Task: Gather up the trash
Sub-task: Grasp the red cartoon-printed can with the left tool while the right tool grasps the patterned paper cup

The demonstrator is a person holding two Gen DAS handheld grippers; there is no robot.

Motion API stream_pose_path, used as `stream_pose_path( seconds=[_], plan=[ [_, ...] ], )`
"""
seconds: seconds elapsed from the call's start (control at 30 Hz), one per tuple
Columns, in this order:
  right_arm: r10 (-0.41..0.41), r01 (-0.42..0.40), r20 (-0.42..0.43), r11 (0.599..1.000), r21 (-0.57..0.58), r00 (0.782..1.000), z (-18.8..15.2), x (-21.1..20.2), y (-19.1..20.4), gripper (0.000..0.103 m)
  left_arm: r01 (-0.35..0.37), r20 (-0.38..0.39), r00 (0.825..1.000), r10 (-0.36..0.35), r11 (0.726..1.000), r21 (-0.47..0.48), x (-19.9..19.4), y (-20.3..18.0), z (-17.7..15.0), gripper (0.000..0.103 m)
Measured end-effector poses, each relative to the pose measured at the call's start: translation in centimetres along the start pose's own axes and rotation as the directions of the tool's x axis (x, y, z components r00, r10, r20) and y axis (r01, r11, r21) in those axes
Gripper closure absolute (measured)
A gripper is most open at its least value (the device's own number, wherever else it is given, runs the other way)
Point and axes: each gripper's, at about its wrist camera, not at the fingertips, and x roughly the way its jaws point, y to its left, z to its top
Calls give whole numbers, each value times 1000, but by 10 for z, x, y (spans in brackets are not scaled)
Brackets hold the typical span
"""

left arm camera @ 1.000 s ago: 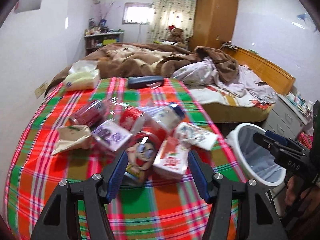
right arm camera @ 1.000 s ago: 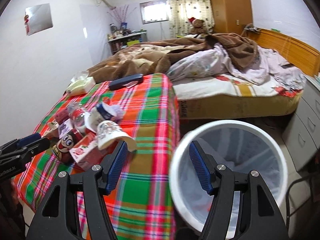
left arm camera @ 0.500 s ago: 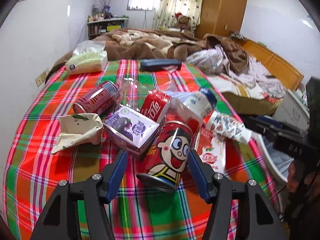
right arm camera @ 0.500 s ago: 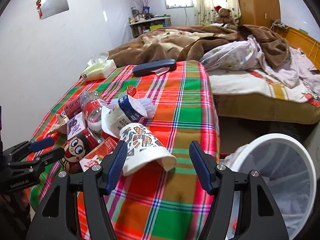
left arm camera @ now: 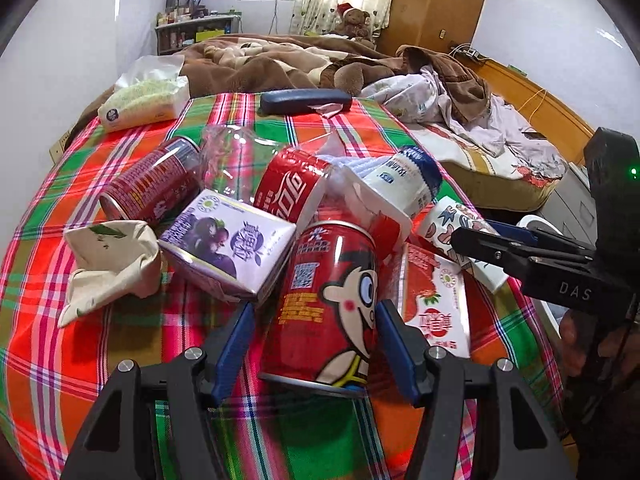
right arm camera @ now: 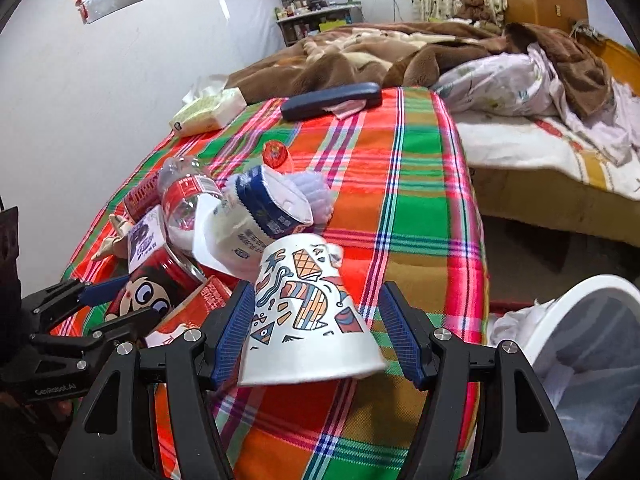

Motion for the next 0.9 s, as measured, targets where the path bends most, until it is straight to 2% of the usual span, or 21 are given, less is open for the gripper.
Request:
stream_pose_path(
  seconds=[0.27, 0.47, 0.53, 0.7, 0.77, 0.9],
  plan=[
    [-16, 16, -23, 1000, 25, 1000, -4, 6, -9, 38, -3, -20, 1000, 3, 1000, -23, 11, 2, -2, 41],
    [-57, 56, -29, 998, -24, 998, -6, 9, -4, 44, -31, -26, 999, 31, 999, -27, 15, 0, 0, 41],
    [-55, 55, -19, 998, -22, 998, -5, 7, -5, 52, -55, -22, 998, 55, 998, -16, 16, -2, 0, 41],
    [-74, 74, -6, 997, -30, 997, -5, 6, -5, 56, -33, -11, 999, 33, 998, -59, 15, 5, 3, 41],
    [-84, 84, 2, 996, -29, 996, -6, 4, -5, 58, -28, -8, 1000, 28, 997, -68, 15, 7, 4, 49],
    [-103, 103, 17, 994, -28, 995, -8, 1, -5, 61, -36, -2, 999, 36, 997, -68, 12, 6, 4, 49]
  ],
)
